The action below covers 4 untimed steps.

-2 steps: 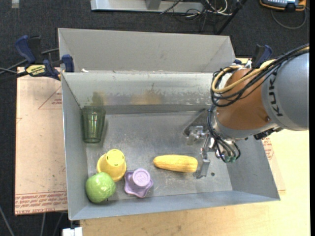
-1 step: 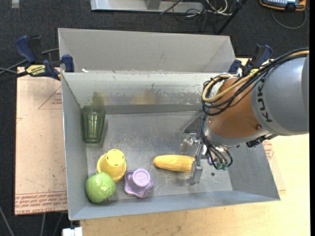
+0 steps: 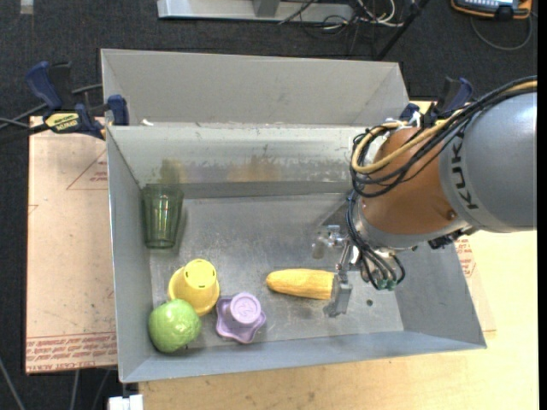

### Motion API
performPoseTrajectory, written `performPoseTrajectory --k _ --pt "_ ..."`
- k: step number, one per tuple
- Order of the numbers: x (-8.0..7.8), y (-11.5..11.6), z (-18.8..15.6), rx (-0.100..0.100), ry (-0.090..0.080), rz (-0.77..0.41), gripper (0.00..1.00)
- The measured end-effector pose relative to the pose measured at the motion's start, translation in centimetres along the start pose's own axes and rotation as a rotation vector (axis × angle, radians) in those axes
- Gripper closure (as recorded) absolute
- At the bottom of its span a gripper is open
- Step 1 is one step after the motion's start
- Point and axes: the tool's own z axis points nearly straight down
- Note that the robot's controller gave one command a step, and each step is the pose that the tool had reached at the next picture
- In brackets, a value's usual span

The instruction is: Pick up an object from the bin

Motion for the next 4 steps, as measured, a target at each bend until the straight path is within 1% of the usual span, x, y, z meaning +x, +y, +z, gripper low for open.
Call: performPoseTrajectory --k 1,2,3,4 --pt "-0.7 0.6 3.8 -0.001 0.006 0.051 0.00" --pt "-1.0 0.8 5.4 -0.001 -0.010 0.046 1.00" --pt "-0.9 0.9 5.2 0.000 -0.010 0.043 1.00" --pt "-0.7 0.9 4.9 -0.001 -0.004 0.042 1.00"
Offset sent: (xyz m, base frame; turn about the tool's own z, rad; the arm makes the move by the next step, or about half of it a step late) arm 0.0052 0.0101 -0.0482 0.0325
